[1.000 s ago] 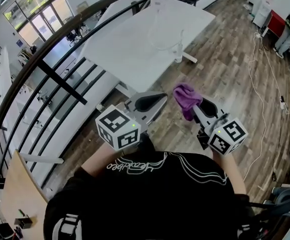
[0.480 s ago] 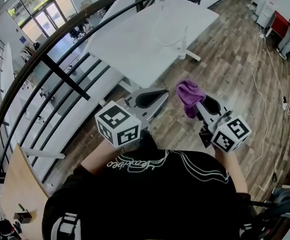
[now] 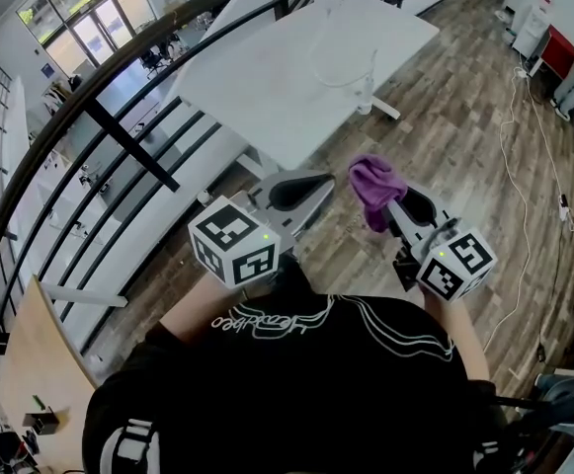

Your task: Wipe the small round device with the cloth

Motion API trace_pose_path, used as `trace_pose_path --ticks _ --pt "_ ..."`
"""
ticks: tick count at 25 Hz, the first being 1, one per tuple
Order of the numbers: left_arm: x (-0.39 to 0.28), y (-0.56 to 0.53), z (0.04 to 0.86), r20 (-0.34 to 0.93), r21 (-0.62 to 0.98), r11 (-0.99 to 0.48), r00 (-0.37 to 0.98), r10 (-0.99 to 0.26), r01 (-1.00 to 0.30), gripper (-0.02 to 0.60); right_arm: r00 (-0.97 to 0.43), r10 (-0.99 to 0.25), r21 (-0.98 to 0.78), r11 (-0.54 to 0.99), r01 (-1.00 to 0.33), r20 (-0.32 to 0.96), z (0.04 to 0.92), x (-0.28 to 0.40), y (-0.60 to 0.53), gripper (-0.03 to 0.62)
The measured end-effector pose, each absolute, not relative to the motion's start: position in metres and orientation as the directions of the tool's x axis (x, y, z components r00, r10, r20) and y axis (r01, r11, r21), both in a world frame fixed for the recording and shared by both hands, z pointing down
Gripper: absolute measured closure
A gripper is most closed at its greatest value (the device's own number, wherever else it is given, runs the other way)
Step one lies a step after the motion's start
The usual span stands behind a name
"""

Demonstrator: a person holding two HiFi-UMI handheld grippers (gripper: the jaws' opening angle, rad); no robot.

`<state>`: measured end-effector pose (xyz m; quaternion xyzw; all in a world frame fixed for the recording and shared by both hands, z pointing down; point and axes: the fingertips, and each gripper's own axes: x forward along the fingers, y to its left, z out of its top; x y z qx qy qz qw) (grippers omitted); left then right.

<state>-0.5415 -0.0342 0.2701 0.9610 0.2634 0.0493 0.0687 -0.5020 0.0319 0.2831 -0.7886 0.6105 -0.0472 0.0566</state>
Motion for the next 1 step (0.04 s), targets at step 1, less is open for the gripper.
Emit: trace_pose_path --ticks 1 --pt "-0.5414 -0.0331 0.2703 0.059 0.157 -0.853 0.857 0.512 0.498 0.574 0.250 -0.968 -0.148 -0.248 -0.957 0.005 0.2833 -0.5019 0.0330 0.522"
